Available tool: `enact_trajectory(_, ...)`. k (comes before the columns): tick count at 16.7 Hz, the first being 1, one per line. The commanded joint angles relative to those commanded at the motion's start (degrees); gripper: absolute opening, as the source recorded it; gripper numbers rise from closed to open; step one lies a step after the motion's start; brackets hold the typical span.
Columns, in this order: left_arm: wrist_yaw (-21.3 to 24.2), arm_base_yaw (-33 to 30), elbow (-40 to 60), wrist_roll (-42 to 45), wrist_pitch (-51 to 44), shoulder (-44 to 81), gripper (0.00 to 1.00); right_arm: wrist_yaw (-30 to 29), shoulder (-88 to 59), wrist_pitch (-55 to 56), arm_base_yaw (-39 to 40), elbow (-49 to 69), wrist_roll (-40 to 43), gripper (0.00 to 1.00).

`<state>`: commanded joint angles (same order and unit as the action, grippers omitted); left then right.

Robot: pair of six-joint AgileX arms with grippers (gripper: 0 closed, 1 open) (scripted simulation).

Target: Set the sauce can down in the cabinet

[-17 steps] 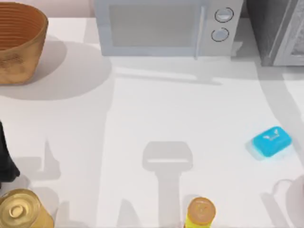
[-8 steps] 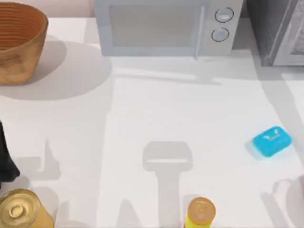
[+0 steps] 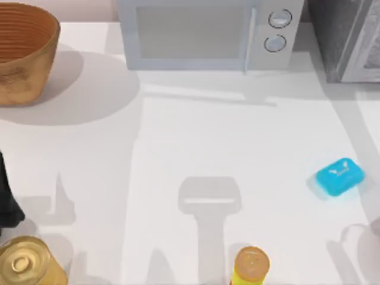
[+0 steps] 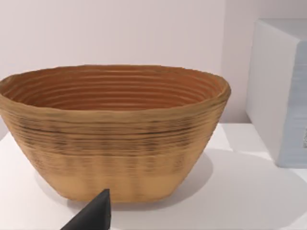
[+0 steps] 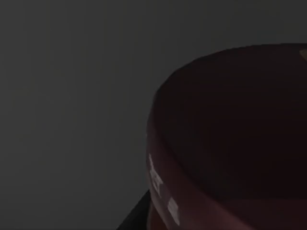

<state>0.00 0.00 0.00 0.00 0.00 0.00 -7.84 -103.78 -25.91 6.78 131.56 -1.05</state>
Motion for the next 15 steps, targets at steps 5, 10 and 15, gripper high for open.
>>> enact_trajectory(5, 0.0, 0.0, 0.0, 0.0, 0.0, 0.0, 1.0, 1.35, -4.32, 0.87, -0.79, 3.92, 0.14, 0.0)
enact_trajectory(10, 0.0, 0.0, 0.0, 0.0, 0.0, 0.0, 1.0, 1.35, -4.32, 0.87, -0.79, 3.92, 0.14, 0.23)
enact_trajectory(15, 0.0, 0.0, 0.0, 0.0, 0.0, 0.0, 1.0, 1.35, -4.32, 0.87, -0.79, 3.92, 0.14, 0.6)
